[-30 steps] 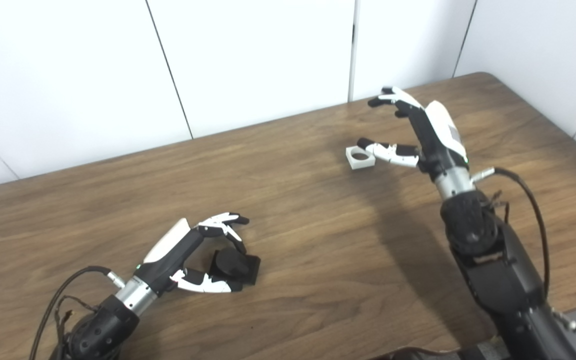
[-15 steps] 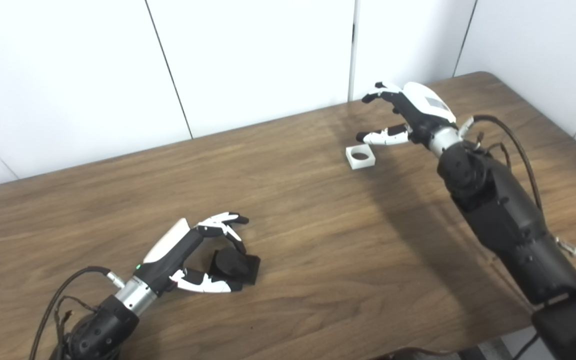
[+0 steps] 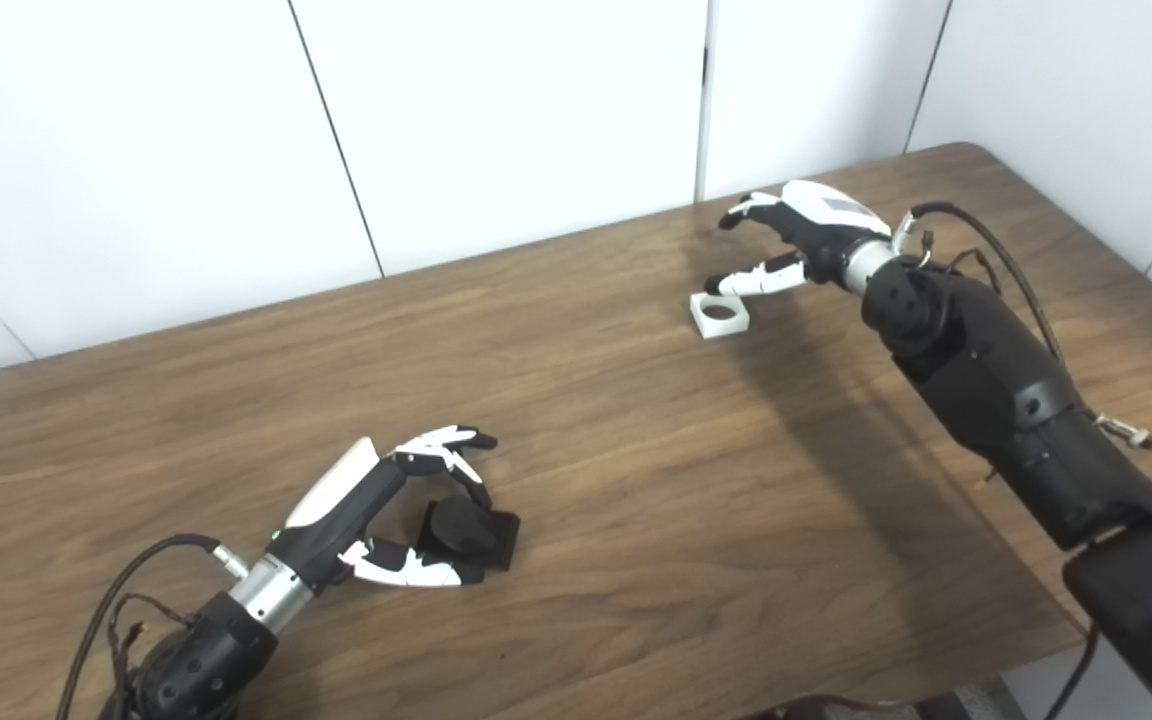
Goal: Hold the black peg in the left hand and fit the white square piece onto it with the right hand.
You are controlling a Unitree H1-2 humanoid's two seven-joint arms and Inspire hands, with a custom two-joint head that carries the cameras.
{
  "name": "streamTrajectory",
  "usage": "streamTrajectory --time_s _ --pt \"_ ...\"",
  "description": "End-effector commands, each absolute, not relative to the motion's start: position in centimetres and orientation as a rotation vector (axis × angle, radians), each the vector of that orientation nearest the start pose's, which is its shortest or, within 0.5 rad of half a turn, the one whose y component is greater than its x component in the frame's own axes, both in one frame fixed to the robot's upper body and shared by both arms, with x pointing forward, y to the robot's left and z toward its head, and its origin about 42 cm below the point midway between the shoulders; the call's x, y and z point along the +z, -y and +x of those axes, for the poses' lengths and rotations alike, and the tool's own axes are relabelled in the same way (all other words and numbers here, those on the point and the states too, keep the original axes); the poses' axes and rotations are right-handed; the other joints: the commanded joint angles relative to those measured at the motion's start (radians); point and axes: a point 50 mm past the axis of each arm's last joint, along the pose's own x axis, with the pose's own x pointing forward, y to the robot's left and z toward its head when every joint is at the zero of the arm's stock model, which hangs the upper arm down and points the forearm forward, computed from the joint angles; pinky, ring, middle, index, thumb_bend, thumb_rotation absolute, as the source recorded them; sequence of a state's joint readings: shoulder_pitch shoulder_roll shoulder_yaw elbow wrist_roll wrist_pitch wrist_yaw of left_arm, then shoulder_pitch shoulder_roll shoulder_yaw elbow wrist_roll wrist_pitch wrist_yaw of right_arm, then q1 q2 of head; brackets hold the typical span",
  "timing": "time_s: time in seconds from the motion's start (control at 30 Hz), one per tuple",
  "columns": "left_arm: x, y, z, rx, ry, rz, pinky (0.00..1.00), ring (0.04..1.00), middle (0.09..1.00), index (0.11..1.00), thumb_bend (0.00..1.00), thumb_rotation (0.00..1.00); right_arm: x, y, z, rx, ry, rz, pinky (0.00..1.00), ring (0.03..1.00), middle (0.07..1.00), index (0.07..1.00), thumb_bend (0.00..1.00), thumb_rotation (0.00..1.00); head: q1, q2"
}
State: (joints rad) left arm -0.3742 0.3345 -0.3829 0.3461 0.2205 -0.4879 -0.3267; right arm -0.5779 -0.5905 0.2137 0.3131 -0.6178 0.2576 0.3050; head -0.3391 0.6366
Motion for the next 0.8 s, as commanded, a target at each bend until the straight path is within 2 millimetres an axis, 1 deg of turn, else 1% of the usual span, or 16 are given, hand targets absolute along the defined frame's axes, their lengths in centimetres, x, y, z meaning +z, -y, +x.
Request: streamTrajectory --time_s 0.0,0.07,0.1,0.13,0.23,0.33,0.67,0.77 --pt "11.0 -20.5 36.6 -0.851 0.268 0.729 0.82 0.917 0.86 0.488 0.52 0.08 26.9 35.9 46.4 0.107 -0.109 -1.273 0.83 0.95 0.986 0.877 0.78 0.7 -0.001 0.001" --pt "11.1 -20.5 36.5 -0.85 0.268 0.729 0.83 0.919 0.861 0.488 0.52 0.08 26.8 36.0 46.5 0.127 -0.131 -1.273 0.85 0.962 0.995 0.89 0.86 0.75 0.001 0.003" --pt "11.1 -20.6 36.5 -0.849 0.269 0.73 0.83 0.919 0.862 0.488 0.52 0.08 26.7 36.0 46.4 0.139 -0.145 -1.272 0.85 0.964 0.996 0.893 0.88 0.75 0.002 0.006" --pt "11.1 -20.6 36.4 -0.848 0.27 0.732 0.82 0.917 0.861 0.488 0.52 0.08 26.7 36.1 46.4 0.148 -0.156 -1.269 0.85 0.97 0.998 0.898 0.93 0.76 0.0 0.007" --pt "11.0 -20.8 36.4 -0.847 0.267 0.734 0.81 0.916 0.86 0.488 0.52 0.08 26.5 36.2 46.3 0.176 -0.19 -1.264 0.87 0.985 1.0 0.91 0.99 0.76 0.0 0.009" --pt "11.0 -20.8 36.4 -0.845 0.263 0.731 0.81 0.917 0.86 0.488 0.52 0.08 26.4 36.2 46.2 0.193 -0.207 -1.259 0.88 0.992 1.0 0.914 1.0 0.74 0.001 0.012" --pt "11.0 -20.9 36.5 -0.838 0.256 0.735 0.82 0.92 0.859 0.488 0.52 0.08 26.0 36.1 45.9 0.241 -0.236 -1.247 0.87 0.994 1.0 0.9 1.0 0.68 0.003 0.02" --pt "11.0 -21.0 36.6 -0.836 0.254 0.738 0.82 0.919 0.858 0.488 0.52 0.08 25.9 36.2 45.9 0.242 -0.244 -1.243 0.87 0.99 1.0 0.897 1.0 0.61 0.003 0.02"
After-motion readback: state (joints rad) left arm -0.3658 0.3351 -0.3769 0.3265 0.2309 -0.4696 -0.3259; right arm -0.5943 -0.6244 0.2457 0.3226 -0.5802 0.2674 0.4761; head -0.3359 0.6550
